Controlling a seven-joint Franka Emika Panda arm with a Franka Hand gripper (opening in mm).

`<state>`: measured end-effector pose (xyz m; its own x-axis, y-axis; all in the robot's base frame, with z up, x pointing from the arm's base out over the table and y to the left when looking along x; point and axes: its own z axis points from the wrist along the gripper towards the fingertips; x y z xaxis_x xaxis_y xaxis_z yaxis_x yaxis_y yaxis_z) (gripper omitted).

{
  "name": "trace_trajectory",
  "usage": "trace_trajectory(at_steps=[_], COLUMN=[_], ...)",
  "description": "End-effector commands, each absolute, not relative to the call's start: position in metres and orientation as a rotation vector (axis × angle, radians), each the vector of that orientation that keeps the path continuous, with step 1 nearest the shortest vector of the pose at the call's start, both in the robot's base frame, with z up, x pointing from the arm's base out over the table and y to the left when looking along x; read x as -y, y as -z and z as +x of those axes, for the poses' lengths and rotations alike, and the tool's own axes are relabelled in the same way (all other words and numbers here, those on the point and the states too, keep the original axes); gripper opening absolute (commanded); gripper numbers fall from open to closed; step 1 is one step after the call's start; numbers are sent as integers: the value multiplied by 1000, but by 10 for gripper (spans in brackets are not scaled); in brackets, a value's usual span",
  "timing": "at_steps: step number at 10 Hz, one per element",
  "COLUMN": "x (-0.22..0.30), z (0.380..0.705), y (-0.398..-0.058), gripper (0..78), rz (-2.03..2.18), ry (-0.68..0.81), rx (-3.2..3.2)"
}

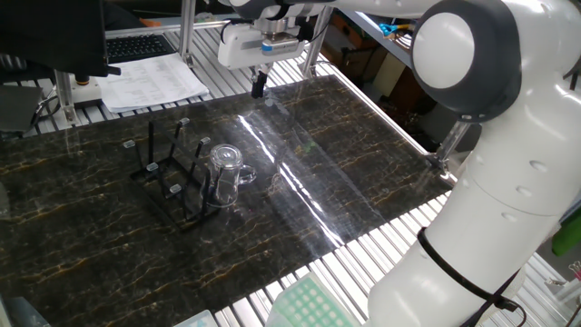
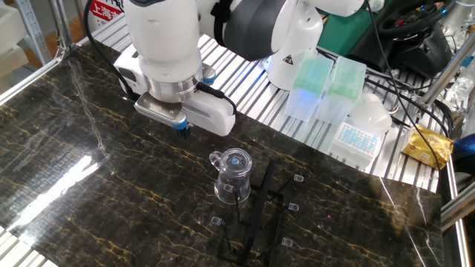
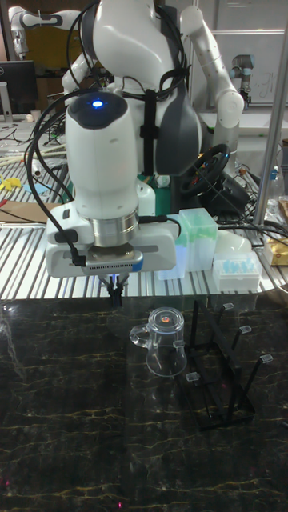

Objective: Put the cup on the cup rack

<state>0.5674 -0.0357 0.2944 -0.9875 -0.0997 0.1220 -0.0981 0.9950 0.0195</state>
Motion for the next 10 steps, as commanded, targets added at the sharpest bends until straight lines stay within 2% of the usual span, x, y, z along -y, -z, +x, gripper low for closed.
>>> trace_trajectory(at_steps=[1,6,10], x=[-4,-7,-6], z=[524,519,516], y=[-311,-308,-312], gripper=[11,11,11], rz=[-172,-219,4], ry=[-55,-86,-88], rx=[3028,3032,3079])
